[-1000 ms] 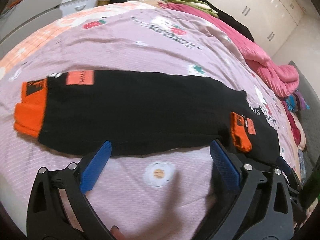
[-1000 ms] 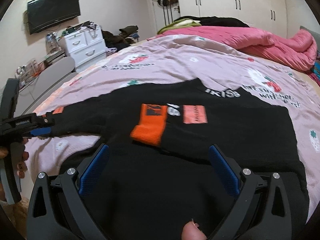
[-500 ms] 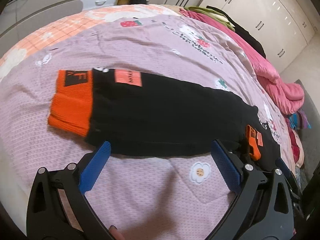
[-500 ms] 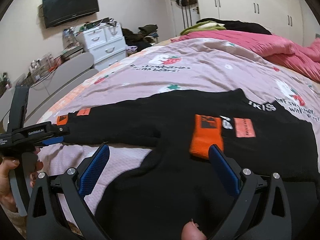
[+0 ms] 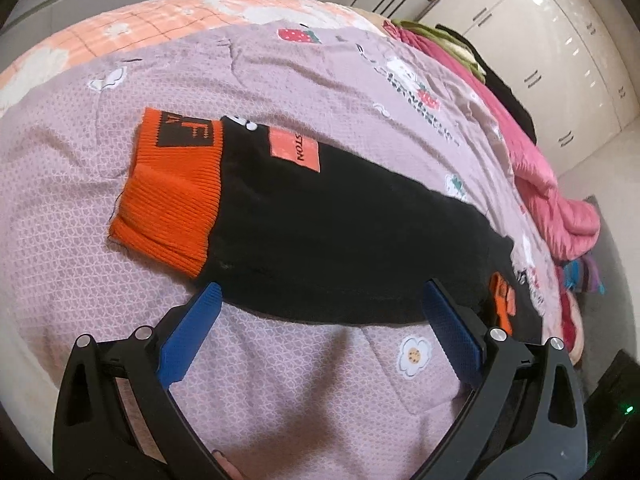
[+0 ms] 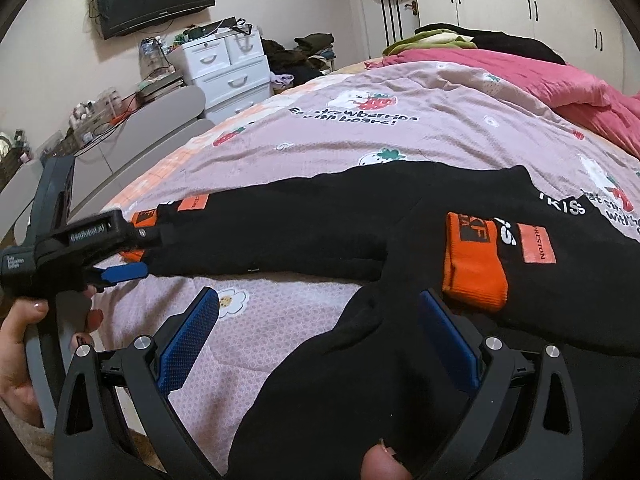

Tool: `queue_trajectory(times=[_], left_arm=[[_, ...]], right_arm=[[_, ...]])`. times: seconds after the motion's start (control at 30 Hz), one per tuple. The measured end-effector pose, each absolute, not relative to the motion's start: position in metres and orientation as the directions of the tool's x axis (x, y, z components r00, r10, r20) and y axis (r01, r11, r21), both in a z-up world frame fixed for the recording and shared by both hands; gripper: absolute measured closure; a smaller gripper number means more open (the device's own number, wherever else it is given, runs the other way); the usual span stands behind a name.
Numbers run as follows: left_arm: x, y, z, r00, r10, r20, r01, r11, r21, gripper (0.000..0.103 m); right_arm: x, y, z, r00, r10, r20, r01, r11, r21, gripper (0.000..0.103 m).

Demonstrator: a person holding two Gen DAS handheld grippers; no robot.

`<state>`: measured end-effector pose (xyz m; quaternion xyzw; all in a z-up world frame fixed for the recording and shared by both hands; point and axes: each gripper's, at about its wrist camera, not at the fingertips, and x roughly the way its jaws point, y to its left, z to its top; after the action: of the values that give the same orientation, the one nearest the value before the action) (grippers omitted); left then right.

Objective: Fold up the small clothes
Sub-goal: 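Move the left gripper toward the orange cuff of the other sleeve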

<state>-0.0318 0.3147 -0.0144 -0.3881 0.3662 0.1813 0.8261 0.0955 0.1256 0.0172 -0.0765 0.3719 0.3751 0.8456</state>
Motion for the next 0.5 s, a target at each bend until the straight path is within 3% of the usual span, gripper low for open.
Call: queue_trajectory(times=[0.2, 0.5], left_arm=[[-0.049, 0.326, -0.006, 0.662, 0.087, -0.744, -0.63, 0.603, -0.49, 0.009], [-0.056, 0.355, -0.023, 0.669, 0.078, -0.74, -0.659, 0.522, -0.541, 0.009]], right_arm=[[0.1, 0.116, 0.014, 0.44, 0.576, -0.688, -0.674, 0.719, 0.171, 0.004], [0.103, 0.114, 0.01, 0.417, 0.595, -0.687, -0.661, 0.717, 0.221, 0.004]])
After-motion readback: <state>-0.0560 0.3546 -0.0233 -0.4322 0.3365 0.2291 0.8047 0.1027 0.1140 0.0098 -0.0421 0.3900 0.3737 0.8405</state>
